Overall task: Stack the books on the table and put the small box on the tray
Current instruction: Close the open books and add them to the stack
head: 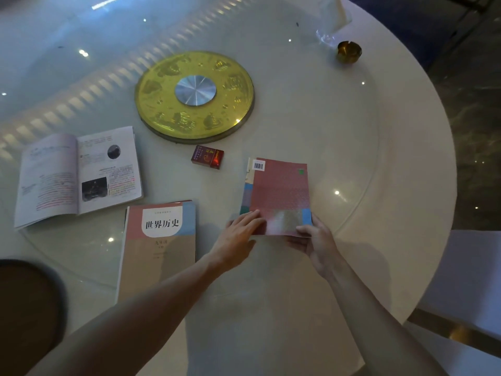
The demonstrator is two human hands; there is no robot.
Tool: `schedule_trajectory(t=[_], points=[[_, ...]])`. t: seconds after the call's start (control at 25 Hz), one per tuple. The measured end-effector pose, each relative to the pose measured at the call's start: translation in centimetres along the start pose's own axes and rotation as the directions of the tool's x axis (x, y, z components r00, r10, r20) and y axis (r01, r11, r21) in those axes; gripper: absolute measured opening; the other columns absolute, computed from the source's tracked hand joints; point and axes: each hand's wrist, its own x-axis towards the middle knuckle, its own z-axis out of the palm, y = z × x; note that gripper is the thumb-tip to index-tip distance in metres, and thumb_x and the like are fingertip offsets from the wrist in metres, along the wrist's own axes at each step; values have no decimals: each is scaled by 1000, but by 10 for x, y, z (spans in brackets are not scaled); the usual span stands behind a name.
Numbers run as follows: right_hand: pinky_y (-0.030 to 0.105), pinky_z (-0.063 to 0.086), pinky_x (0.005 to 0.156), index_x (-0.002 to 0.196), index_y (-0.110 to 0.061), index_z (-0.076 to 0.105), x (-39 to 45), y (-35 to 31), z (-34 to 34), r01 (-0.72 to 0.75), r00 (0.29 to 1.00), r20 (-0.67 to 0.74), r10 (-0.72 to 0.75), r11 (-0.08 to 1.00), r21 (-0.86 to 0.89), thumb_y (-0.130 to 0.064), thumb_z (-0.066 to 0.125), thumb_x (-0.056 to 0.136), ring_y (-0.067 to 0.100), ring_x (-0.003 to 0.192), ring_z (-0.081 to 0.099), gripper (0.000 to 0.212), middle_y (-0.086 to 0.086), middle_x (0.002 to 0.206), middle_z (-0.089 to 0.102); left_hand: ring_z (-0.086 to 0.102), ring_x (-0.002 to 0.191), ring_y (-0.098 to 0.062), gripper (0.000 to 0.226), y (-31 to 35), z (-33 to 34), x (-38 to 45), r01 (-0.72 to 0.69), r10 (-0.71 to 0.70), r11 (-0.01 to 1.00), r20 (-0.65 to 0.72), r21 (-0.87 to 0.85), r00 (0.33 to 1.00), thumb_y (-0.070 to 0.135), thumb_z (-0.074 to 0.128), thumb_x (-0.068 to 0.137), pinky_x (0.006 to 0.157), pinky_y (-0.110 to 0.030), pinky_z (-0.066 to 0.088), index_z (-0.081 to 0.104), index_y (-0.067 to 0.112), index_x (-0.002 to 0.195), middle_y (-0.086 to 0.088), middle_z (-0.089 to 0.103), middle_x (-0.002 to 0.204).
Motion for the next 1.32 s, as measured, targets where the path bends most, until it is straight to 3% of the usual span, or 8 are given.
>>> schedule_trajectory(t=[0.16,0.28,0.48,0.64,0.76,0.84,1.12,1.32], points=[[32,59,54,99,-11,67,-10,-38,8,46,999,3,-46,999,-6,-6,52,85,26,56,71,21,13,76,73,54,132,-19,36,-1,-31,9,-85,39,988,-327,-125,944,23,71,91,109,-38,42,66,19,126,0,63,140],[36,61,57,107,-8,68,-18,-68,19,127,992,21,-126,991,-32,-31,52,94,26,67,77,30,14,80,78,67,116,-10,19,12,-62,15,-96,-61,923,-390,-371,919,31,70,91,99,-29,51,69,28,110,10,73,120],[44,49,107,134,-23,60,-32,-87,35,333,943,89,-321,904,-268,-67,69,75,8,122,61,75,-13,125,66,64,75,9,14,26,-122,19,-35,-248,757,-337,-652,908,31,76,84,68,-9,45,71,43,86,25,72,81],[26,54,96,146,-35,52,-35,-85,43,371,907,332,-257,861,-348,-61,77,80,13,133,60,75,-15,137,67,76,82,-15,15,11,-146,4,44,-335,423,-111,-905,936,18,80,84,69,-25,58,77,22,99,1,80,91],[47,63,90,142,-30,57,-34,-80,61,458,842,473,-259,807,-372,-32,77,91,31,112,73,55,10,124,74,77,85,-25,32,2,-155,-15,105,-380,206,19,-973,925,25,82,77,69,-31,61,75,13,105,-10,80,99],[61,59,93,135,-25,64,-33,-75,78,414,865,446,-232,831,-372,-34,78,86,36,109,74,52,14,121,75,76,89,-30,39,-4,-159,-28,136,-391,125,77,-983,917,26,82,74,74,-37,62,74,9,109,-14,79,103],[50,56,93,123,-15,74,-49,-30,129,182,940,338,-45,905,-386,-42,77,85,37,108,73,47,14,117,78,75,89,-32,45,-46,-181,-84,143,-508,-23,135,-989,851,18,79,83,71,-39,62,67,0,122,-22,75,111],[44,57,79,117,-10,74,-55,10,181,96,983,183,-26,918,-385,-32,68,97,29,94,73,30,16,109,79,74,94,-34,40,-87,-167,-122,252,-646,64,153,-966,748,12,76,87,71,-40,61,63,1,124,-22,74,113]])
